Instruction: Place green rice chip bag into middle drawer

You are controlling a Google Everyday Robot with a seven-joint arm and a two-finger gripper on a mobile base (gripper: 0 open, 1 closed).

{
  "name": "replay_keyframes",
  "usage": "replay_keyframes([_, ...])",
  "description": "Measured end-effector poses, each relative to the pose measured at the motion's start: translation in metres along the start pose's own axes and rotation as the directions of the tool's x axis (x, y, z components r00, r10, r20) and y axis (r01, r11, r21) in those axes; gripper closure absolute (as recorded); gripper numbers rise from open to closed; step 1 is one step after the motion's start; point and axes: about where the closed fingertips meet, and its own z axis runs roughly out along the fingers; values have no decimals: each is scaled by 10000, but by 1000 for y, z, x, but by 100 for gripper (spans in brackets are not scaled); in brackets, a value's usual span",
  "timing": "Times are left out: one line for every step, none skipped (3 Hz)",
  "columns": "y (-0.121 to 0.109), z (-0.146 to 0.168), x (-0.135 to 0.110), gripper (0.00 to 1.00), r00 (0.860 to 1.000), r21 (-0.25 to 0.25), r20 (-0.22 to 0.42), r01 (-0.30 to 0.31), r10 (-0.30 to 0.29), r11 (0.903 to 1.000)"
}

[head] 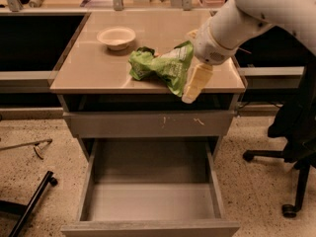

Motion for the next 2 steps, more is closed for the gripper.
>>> replay_keyframes([-33, 34, -18, 0, 9966, 373, 774, 239, -267, 9990])
replay_keyframes([-56, 62, -33, 0, 9914, 544, 1115, 621, -679, 9966])
